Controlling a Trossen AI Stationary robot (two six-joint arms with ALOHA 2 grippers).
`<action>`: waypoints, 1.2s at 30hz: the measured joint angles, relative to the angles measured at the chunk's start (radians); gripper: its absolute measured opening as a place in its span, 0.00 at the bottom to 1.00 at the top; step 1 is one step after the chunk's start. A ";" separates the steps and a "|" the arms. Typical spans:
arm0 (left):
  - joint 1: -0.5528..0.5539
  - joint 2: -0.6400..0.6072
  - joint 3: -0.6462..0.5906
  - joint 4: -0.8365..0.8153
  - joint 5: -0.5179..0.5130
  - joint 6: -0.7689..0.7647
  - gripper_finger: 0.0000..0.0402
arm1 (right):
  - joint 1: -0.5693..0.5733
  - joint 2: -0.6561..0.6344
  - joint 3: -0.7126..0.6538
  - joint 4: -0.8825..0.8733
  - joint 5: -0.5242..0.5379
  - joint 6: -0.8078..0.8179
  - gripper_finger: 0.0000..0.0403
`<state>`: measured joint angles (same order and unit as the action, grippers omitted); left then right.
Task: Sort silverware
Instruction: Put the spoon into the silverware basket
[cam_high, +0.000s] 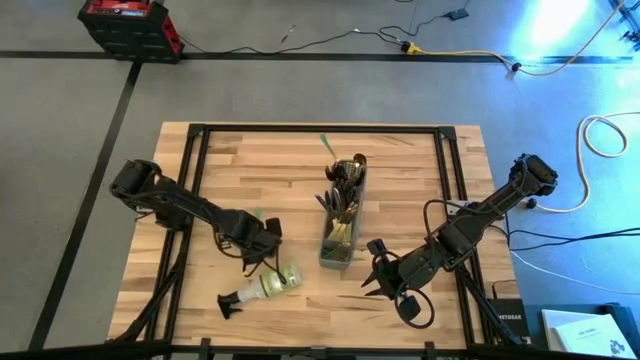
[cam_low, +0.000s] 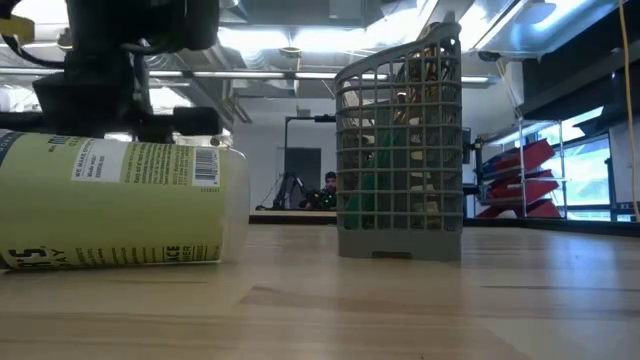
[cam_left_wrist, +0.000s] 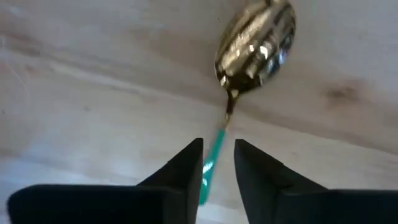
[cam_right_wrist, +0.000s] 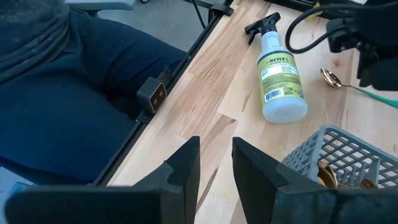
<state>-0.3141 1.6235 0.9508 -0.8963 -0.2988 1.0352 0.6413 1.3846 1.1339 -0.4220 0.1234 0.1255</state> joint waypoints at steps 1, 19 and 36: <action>0.000 0.010 0.000 0.013 0.000 0.011 0.21 | 0.000 0.000 0.000 -0.001 0.000 0.000 0.19; 0.028 0.116 0.004 0.022 0.011 0.111 0.19 | 0.000 0.000 0.000 -0.001 0.000 0.000 0.19; -0.024 0.048 0.123 -0.020 -0.077 -0.167 0.00 | 0.000 -0.002 0.000 -0.047 -0.067 0.089 0.19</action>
<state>-0.3378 1.6715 1.0735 -0.9168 -0.3757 0.8687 0.6415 1.3821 1.1339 -0.4686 0.0564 0.2143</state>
